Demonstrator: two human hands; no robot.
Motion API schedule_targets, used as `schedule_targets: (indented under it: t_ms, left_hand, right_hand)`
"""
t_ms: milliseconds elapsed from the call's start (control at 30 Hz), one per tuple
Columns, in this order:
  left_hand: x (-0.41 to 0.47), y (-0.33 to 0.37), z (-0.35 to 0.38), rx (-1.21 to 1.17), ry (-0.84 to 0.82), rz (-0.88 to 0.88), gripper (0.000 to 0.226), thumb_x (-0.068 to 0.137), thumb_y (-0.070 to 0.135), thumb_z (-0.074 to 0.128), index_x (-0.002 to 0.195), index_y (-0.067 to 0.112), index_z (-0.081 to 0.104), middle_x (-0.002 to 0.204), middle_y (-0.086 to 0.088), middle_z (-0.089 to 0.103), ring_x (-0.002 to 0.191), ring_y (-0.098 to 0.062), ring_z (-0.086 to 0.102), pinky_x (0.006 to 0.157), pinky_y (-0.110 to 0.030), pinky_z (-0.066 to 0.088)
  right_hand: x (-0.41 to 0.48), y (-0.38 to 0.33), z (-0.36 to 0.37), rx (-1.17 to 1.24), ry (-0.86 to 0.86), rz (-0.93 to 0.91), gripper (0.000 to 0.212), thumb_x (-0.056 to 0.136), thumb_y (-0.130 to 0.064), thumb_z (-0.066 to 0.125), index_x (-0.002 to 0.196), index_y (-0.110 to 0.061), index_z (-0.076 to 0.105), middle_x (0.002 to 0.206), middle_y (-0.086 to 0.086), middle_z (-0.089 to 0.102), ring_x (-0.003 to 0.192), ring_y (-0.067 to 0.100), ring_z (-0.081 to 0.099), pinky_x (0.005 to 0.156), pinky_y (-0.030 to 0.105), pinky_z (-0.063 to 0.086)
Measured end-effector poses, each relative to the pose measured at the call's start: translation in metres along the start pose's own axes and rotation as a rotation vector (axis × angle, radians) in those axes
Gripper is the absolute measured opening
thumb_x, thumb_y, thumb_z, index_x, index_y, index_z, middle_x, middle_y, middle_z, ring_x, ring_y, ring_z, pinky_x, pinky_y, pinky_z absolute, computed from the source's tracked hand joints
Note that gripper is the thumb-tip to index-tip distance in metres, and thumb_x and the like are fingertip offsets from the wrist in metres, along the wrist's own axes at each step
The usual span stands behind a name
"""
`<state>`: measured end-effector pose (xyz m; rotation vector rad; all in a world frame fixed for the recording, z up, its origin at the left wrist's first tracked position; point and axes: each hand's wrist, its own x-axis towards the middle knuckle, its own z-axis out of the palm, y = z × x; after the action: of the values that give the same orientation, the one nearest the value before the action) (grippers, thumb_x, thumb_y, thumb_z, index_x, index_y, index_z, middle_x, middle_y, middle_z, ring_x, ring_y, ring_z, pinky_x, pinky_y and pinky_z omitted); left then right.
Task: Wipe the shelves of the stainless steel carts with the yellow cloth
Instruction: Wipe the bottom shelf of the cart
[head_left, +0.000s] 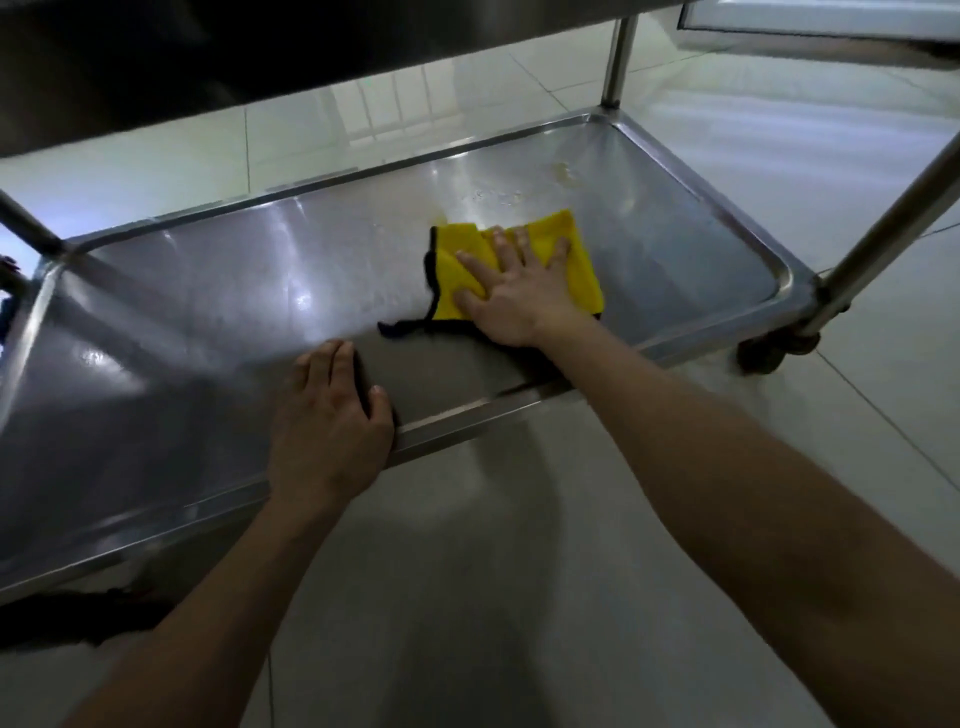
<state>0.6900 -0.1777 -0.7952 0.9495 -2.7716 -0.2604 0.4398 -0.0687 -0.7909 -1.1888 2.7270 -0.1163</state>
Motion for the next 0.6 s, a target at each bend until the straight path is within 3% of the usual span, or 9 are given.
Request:
schedule_targets:
  t_ms: [167,267,333,467,600]
  left_hand:
    - [-0.002,-0.001,0.0,-0.271,0.124,-0.007,0.048,0.103,0.024,0.043,0.143,0.002,0.058,0.143,-0.02,0.06,0.133,-0.038,0.052,0.117,-0.046,0.039]
    - [-0.011,-0.008,-0.01,-0.438,0.163,0.018,0.041,0.1,0.023,0.046,0.134,0.008,0.063,0.133,-0.014,0.063,0.122,-0.03,0.056,0.103,-0.036,0.042]
    - [-0.015,-0.031,-0.019,-0.365,0.193,0.026,0.039,0.099,0.027,0.047,0.131,0.011,0.064,0.13,-0.012,0.062,0.121,-0.028,0.054,0.099,-0.035,0.041]
    - [-0.025,-0.113,-0.04,-0.07,0.171,-0.06,0.052,0.103,0.039,0.037,0.138,0.007,0.059,0.142,-0.022,0.057,0.135,-0.04,0.048,0.116,-0.055,0.04]
    - [-0.038,-0.154,-0.045,0.054,0.057,-0.214,0.067,0.109,0.043,0.035,0.162,0.002,0.031,0.174,-0.022,0.022,0.165,-0.035,0.012,0.135,-0.051,0.009]
  right_hand:
    - [-0.075,-0.043,0.026,0.004,0.045,-0.399,0.066,0.102,-0.071,0.018,0.166,-0.053,0.019,0.18,-0.009,0.005,0.167,0.016,-0.001,0.128,0.066,-0.008]
    - [-0.092,-0.036,0.022,0.03,0.047,-0.417,0.06,0.107,-0.067,0.028,0.165,-0.054,0.024,0.18,-0.013,0.008,0.166,0.011,0.001,0.13,0.061,-0.007]
    - [-0.091,-0.036,0.018,0.038,0.033,-0.402,0.06,0.106,-0.068,0.033,0.165,-0.055,0.025,0.179,-0.014,0.008,0.166,0.01,0.001,0.13,0.06,-0.007]
    - [-0.083,-0.038,0.019,0.051,0.015,-0.37,0.066,0.101,-0.077,0.029,0.164,-0.059,0.02,0.18,-0.015,0.004,0.166,0.01,-0.003,0.13,0.062,-0.008]
    - [-0.051,-0.049,0.019,0.048,-0.006,-0.285,0.076,0.091,-0.091,0.015,0.162,-0.064,0.008,0.18,-0.016,-0.001,0.166,0.013,-0.007,0.128,0.065,-0.01]
